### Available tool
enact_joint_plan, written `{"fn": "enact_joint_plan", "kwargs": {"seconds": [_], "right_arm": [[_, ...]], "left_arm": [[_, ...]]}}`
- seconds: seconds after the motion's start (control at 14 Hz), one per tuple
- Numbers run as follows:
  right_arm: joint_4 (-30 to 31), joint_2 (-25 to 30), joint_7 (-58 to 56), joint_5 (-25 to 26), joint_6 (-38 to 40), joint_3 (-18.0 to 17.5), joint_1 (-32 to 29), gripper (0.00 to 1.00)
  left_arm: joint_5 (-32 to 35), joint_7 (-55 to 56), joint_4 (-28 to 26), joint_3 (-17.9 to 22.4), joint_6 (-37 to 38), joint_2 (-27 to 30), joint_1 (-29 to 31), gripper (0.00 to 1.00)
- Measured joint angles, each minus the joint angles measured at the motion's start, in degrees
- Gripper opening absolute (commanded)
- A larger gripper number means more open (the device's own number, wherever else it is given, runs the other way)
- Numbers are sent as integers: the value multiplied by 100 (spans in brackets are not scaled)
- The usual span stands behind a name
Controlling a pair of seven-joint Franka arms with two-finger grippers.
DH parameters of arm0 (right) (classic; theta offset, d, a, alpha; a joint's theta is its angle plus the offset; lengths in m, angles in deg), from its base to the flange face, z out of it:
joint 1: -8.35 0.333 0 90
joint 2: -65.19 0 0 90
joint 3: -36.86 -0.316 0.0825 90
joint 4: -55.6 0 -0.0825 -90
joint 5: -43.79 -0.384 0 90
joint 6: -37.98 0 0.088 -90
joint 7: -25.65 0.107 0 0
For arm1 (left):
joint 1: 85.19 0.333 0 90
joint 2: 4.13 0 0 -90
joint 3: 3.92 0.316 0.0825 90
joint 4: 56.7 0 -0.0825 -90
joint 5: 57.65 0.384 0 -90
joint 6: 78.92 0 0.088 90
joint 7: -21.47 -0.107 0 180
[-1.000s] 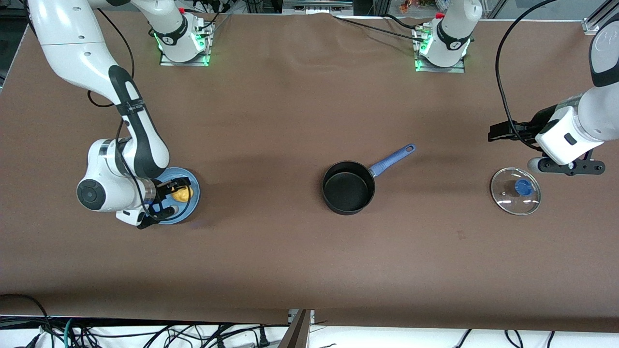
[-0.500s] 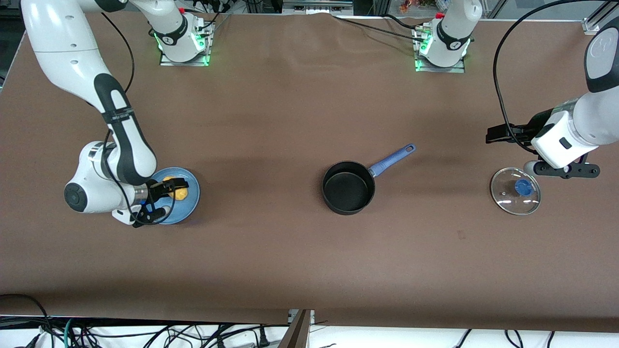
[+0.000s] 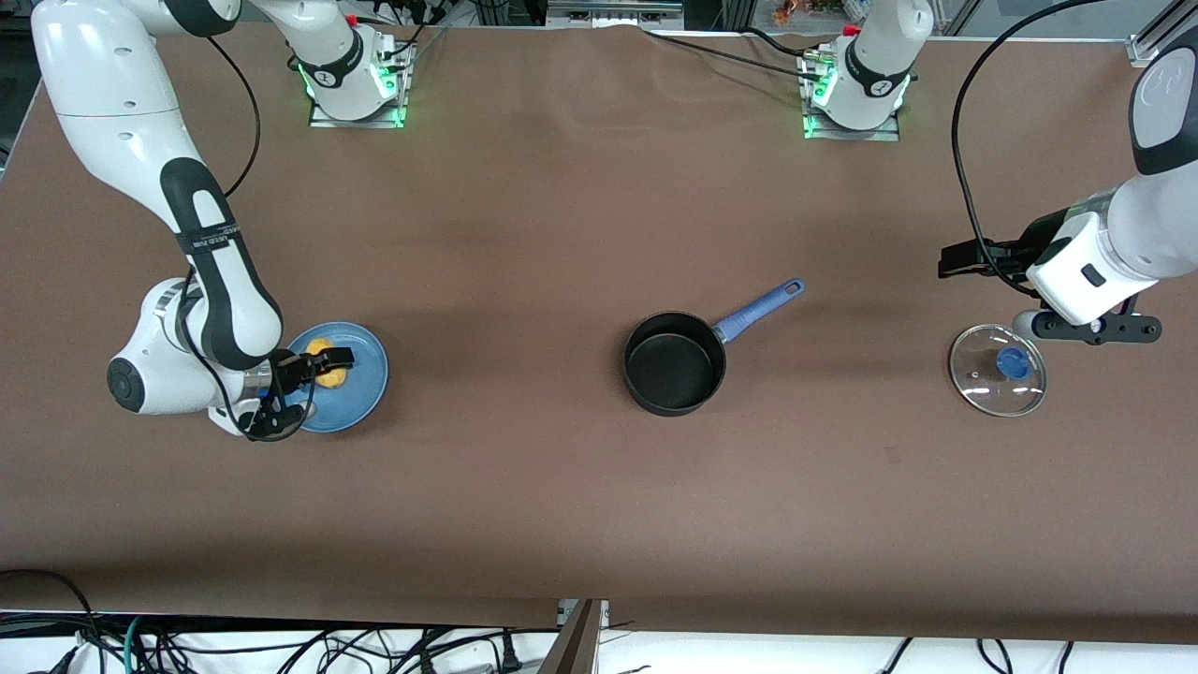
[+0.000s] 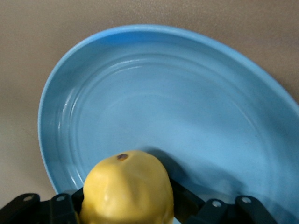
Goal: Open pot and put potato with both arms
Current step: 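Close the right gripper on the yellow potato on the plate, then lift the potato with the right gripper and lower it into the saucepan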
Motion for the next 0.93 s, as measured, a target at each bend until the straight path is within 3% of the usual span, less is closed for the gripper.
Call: {"fn": "enact_joint_plan", "kwargs": {"seconds": [0.21, 0.43, 0.57, 0.79, 0.93], "right_arm": [[-479, -3, 616, 1, 661, -42, 39, 0], [-1297, 29, 2126, -40, 1509, -175, 306, 0], [-1615, 42, 3613, -139, 1612, -605, 592, 0], [-1699, 24, 5950, -435, 608, -1554, 1036, 0], [-1697, -52, 7018, -703, -362, -1765, 1543, 3]], "left_arm": [[0, 7, 2, 13, 0, 0, -5, 100], [0, 8, 6, 48, 0, -4, 7, 100], [0, 11, 5, 45, 0, -24, 2, 100], [0, 14, 9, 56, -2, -48, 16, 100], [0, 14, 42, 62, -7, -52, 31, 100]]}}
